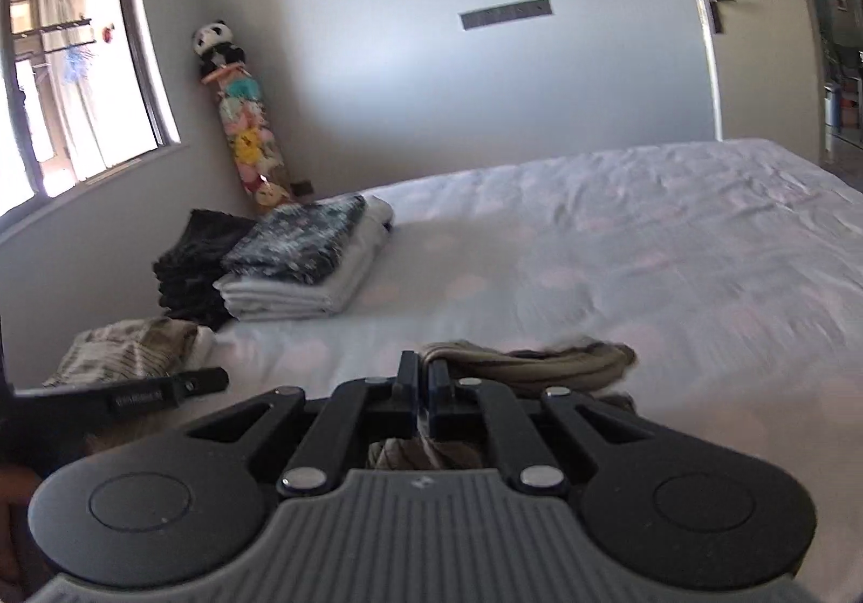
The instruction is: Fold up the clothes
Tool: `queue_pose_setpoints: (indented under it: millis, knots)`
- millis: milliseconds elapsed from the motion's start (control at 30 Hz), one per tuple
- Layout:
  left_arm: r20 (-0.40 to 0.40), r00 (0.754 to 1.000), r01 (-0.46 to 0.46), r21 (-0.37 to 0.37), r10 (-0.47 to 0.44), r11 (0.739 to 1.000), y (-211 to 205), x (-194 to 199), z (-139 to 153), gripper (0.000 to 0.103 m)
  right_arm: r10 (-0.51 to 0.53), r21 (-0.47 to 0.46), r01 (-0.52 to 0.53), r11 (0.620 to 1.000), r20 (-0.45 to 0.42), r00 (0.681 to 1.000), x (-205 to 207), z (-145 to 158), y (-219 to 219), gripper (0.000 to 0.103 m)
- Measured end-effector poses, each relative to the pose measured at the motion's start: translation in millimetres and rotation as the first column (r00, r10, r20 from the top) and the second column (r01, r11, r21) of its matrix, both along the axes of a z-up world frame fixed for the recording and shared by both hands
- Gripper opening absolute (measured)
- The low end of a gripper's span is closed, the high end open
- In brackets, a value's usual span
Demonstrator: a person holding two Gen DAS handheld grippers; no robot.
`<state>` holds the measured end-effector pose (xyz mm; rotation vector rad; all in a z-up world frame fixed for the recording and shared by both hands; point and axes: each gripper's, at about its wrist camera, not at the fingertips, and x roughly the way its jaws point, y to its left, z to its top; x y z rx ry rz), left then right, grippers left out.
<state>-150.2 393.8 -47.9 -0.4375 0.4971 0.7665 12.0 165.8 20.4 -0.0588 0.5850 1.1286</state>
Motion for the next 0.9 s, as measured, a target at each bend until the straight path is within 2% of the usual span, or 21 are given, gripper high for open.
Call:
queue_pose_setpoints:
  millis: [100,167,233,267,333,500,600,667,767,867,900]
  knots:
    - [-0.022,0.998,0.058,-0.036,-0.058,0.998,-3,11,-12,0.001,-0.077,-0.085,0.074,0.994,-0.032,0.996,0,-24,-33,0.005]
    - [-0.025,0.995,0.095,-0.067,-0.096,0.993,-6,18,-18,0.007,-0.107,-0.131,0.097,0.987,-0.076,0.991,6,-37,-44,0.011]
    - [-0.019,0.992,0.123,-0.092,-0.126,0.988,-8,24,-23,0.03,-0.13,-0.165,0.113,0.98,-0.095,0.987,11,-46,-51,0.015]
    - [-0.02,0.99,0.137,-0.099,-0.14,0.986,-9,28,-25,0.035,-0.14,-0.178,0.121,0.977,-0.098,0.985,14,-49,-53,0.024]
    - [-0.016,0.987,0.157,-0.116,-0.16,0.981,-8,37,-28,0.055,-0.158,-0.185,0.137,0.973,-0.106,0.982,22,-53,-53,0.041]
    - [0.029,0.983,0.185,-0.188,-0.183,0.965,0,65,-38,0.071,-0.179,-0.192,0.152,0.97,-0.132,0.975,47,-62,-29,0.047]
    - [0.024,0.983,0.182,-0.213,-0.181,0.96,2,82,-50,0.073,-0.175,-0.189,0.146,0.971,-0.149,0.973,60,-69,-2,0.054]
    - [-0.005,0.984,0.17,-0.223,-0.176,0.96,3,92,-60,0.073,-0.163,-0.189,0.132,0.973,-0.156,0.974,66,-76,19,0.065]
    - [-0.075,0.984,0.14,-0.229,-0.161,0.963,5,101,-77,0.073,-0.142,-0.213,0.114,0.97,-0.121,0.982,69,-93,45,0.065]
    - [-0.1,0.98,0.145,-0.244,-0.174,0.959,7,104,-91,0.07,-0.131,-0.233,0.103,0.967,-0.109,0.985,70,-114,57,0.064]
    - [-0.101,0.979,0.148,-0.251,-0.177,0.957,7,104,-95,0.061,-0.128,-0.236,0.098,0.967,-0.115,0.985,72,-120,59,0.064]
